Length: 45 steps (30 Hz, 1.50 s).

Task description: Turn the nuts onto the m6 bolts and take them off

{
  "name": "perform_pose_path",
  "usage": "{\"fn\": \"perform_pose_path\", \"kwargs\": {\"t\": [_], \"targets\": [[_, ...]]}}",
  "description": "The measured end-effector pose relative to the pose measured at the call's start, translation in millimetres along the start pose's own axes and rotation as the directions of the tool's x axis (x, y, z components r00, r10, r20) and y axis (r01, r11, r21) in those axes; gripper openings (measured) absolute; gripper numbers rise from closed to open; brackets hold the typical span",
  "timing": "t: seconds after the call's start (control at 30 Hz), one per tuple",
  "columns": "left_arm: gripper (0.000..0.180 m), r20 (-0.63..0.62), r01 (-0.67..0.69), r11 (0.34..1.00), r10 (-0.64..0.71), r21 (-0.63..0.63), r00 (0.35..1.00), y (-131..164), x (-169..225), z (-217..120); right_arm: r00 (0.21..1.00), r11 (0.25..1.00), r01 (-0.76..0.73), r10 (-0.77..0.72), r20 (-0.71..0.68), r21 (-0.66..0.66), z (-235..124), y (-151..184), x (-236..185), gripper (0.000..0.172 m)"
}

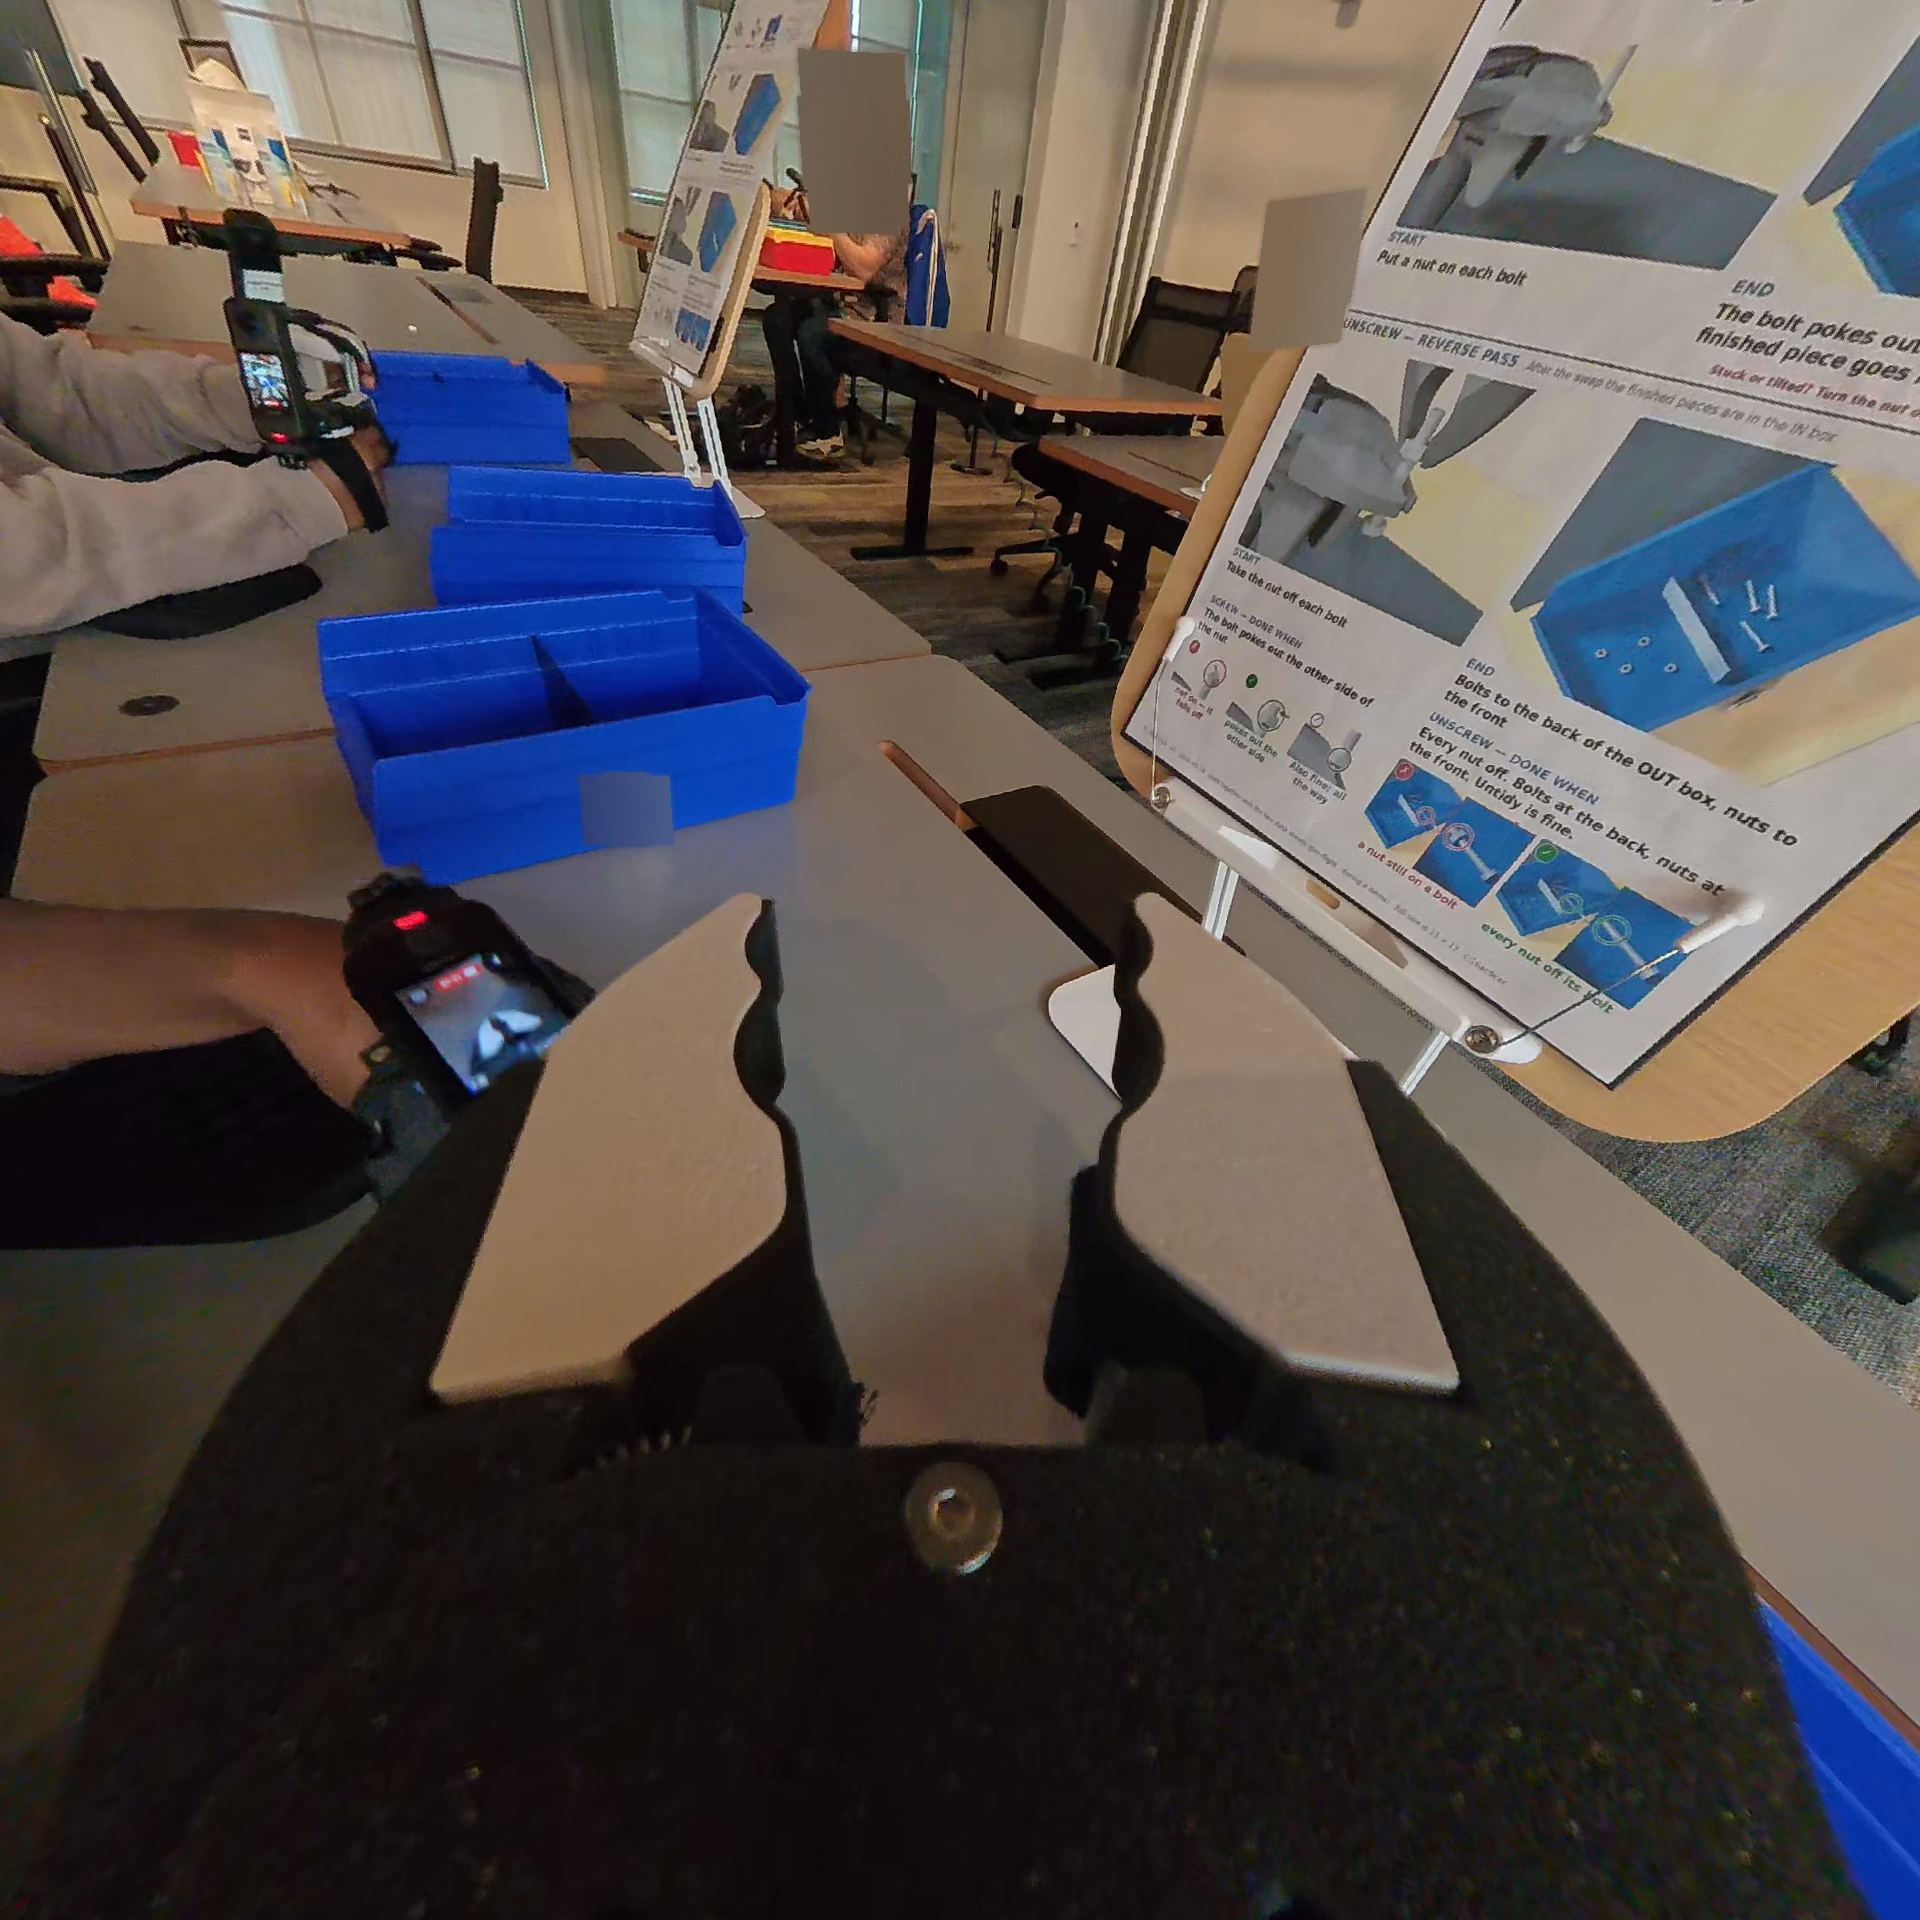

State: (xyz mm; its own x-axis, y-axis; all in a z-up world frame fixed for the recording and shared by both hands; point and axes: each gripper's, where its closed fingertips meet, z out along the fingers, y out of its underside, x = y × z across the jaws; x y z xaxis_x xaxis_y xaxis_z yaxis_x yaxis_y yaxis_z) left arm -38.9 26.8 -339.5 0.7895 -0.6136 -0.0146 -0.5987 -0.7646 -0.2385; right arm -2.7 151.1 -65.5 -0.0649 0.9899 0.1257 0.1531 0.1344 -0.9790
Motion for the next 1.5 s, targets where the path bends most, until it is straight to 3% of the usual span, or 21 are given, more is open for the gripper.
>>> {"fn": "perform_pose_path", "kwargs": {"t": [0.1, 0.27, 0.5, 0.9, 1.07, 1.17, 1.27, 1.5], "targets": [[0.025, 0.030, 0.056, 0.997, -0.058, 0.060, 0.998, 10.4, -5.9, -17.1, 1.000, 1.000, 0.000, 0.000, -0.002, 0.002, -0.3, 0.0, 0.6, 0.061], [0.024, 0.095, 0.199, 0.973, -0.210, 0.114, 0.973, 53.7, -20.7, -37.6, 1.000, 1.000, -0.005, 0.005, -0.007, 0.008, -1.4, -0.8, 1.8, 0.061], [0.022, 0.083, 0.317, 0.940, -0.328, 0.124, 0.941, 90.0, -19.7, -27.3, 1.000, 1.000, -0.002, 0.002, -0.009, 0.006, -1.0, -1.1, 0.6, 0.061], [0.010, 0.067, 0.338, 0.933, -0.348, 0.126, 0.935, 95.1, -22.2, -13.7, 1.000, 1.000, -0.010, 0.010, -0.018, 0.012, -1.9, -1.0, 3.7, 0.061], [0.010, 0.090, 0.313, 0.910, -0.348, 0.273, 0.933, 84.0, -34.1, -22.6, 1.000, 1.000, -0.006, 0.006, -0.008, 0.003, 1.8, -0.1, 0.8, 0.061], [0.010, 0.151, 0.222, 0.841, -0.334, 0.494, 0.930, 56.4, -51.9, -52.9, 1.000, 1.000, -0.003, 0.003, 0.008, -0.008, 8.7, 1.1, -3.5, 0.061], [0.009, 0.193, 0.105, 0.705, -0.330, 0.701, 0.924, 23.7, -64.0, -100.6, 0.998, 1.000, -0.010, 0.010, 0.056, -0.014, 18.9, 1.8, -12.9, 0.061], [0.009, 0.266, -0.158, 0.353, -0.283, 0.922, 0.921, -37.9, -67.9, -219.9, 0.960, 0.992, -0.105, 0.085, 0.267, 0.063, 44.1, -12.9, -49.5, 0.056]]}}
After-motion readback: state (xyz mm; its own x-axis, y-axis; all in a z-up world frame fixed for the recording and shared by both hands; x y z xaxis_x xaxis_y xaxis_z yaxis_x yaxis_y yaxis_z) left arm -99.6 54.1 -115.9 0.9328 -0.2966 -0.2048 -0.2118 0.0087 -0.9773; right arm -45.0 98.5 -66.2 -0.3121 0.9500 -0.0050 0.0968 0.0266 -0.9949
